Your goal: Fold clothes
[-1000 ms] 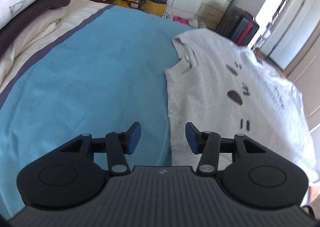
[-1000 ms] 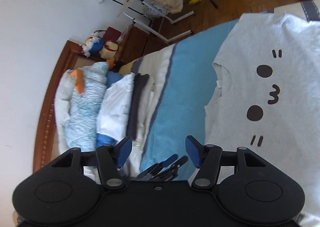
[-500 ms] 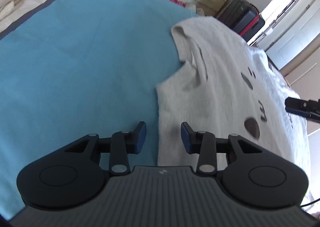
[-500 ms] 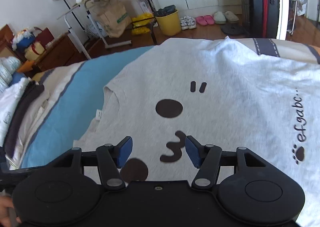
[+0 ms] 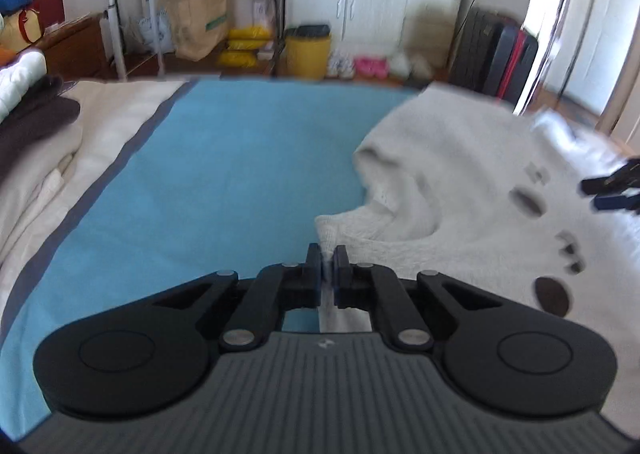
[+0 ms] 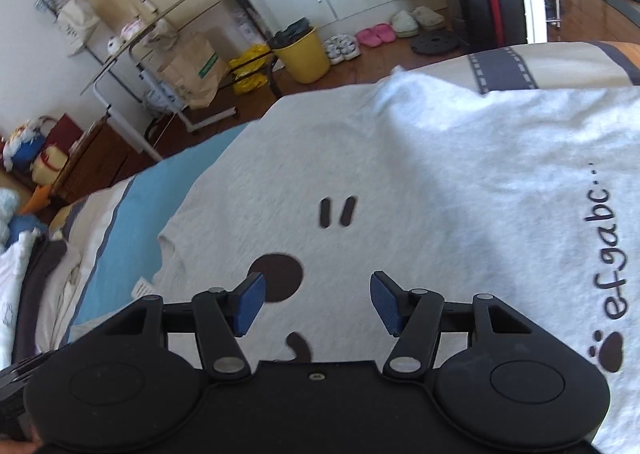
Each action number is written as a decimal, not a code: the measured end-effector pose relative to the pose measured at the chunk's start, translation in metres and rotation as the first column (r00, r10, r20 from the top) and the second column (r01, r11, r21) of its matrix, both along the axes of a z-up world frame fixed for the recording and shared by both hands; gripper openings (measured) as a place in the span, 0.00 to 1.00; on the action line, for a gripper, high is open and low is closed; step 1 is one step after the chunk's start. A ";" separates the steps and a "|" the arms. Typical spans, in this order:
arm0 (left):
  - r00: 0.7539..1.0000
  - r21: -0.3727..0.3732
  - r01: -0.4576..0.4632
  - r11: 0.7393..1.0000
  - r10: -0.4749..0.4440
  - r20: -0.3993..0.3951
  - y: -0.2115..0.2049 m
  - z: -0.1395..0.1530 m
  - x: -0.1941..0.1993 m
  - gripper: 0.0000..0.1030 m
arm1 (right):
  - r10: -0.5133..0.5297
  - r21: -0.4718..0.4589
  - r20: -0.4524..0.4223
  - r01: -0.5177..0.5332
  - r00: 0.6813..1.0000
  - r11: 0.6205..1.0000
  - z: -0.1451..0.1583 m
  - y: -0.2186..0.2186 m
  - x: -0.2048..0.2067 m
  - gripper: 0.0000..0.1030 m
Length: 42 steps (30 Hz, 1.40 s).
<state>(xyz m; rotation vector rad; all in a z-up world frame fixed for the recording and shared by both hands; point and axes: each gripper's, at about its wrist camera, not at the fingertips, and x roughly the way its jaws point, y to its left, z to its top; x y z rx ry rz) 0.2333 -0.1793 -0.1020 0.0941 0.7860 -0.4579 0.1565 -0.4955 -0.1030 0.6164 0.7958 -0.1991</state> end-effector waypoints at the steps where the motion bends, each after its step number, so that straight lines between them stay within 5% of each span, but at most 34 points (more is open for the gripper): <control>1: 1.000 0.005 -0.016 1.000 0.016 -0.017 0.000 0.001 0.000 0.05 | -0.017 0.002 0.002 0.017 1.000 1.000 0.000 -0.006 -0.001 0.62; 5: 0.979 0.147 -0.064 0.987 0.090 -0.182 -0.009 -0.040 0.023 0.11 | -0.087 0.019 0.004 0.087 0.996 0.996 -0.002 -0.031 -0.007 0.62; 8: 0.996 0.233 -0.035 0.972 0.053 -0.072 -0.029 -0.023 0.025 0.17 | -0.150 0.013 0.008 0.150 0.989 0.989 -0.004 -0.048 -0.013 0.62; 10: 0.999 0.259 -0.042 0.965 0.033 0.040 -0.043 -0.002 0.030 0.35 | -0.187 -0.001 0.014 0.187 0.982 0.982 -0.001 -0.060 -0.019 0.62; 12: 0.996 0.209 -0.009 0.978 -0.011 0.093 -0.059 0.015 0.044 0.53 | -0.236 0.008 0.028 0.236 0.971 0.972 0.001 -0.074 -0.027 0.63; 13: 0.996 0.167 0.028 0.986 -0.041 0.078 -0.068 0.020 0.057 0.54 | -0.264 0.025 0.038 0.263 0.964 0.964 0.001 -0.081 -0.031 0.63; 18: 0.985 0.015 0.155 0.988 -0.153 -0.083 -0.130 0.007 0.138 0.54 | -0.333 0.133 0.051 0.324 0.942 0.937 -0.016 -0.101 -0.033 0.63; 23: 0.974 0.014 0.185 0.983 -0.182 -0.138 -0.182 -0.015 0.197 0.54 | -0.333 0.111 0.067 0.325 0.940 0.939 -0.025 -0.098 -0.022 0.63; 30: 0.967 -0.022 0.191 0.981 -0.192 -0.167 -0.231 -0.035 0.235 0.63 | -0.263 0.118 0.125 0.249 0.957 0.961 -0.033 -0.087 -0.001 0.63; 36: 0.962 -0.175 0.185 0.967 -0.215 -0.168 -0.249 -0.048 0.244 0.66 | -0.282 0.174 0.139 0.257 0.949 0.951 -0.046 -0.096 0.000 0.63; 38: 0.959 -0.143 0.245 0.959 -0.262 -0.112 -0.253 -0.044 0.224 0.57 | -0.296 0.203 0.144 0.265 0.944 0.943 -0.048 -0.099 -0.002 0.63; 39: 0.955 -0.125 0.275 0.953 -0.286 -0.083 -0.256 -0.042 0.213 0.25 | -0.305 0.216 0.144 0.271 0.941 0.938 -0.048 -0.100 -0.003 0.63; 40: 0.949 -0.105 0.303 0.947 -0.310 -0.055 -0.258 -0.039 0.203 0.11 | -0.312 0.229 0.144 0.275 0.939 0.934 -0.049 -0.101 -0.004 0.63; 42: 0.934 -0.064 0.358 0.932 -0.358 0.000 -0.262 -0.035 0.183 0.11 | -0.311 0.237 0.139 0.274 0.940 0.932 -0.049 -0.101 -0.005 0.63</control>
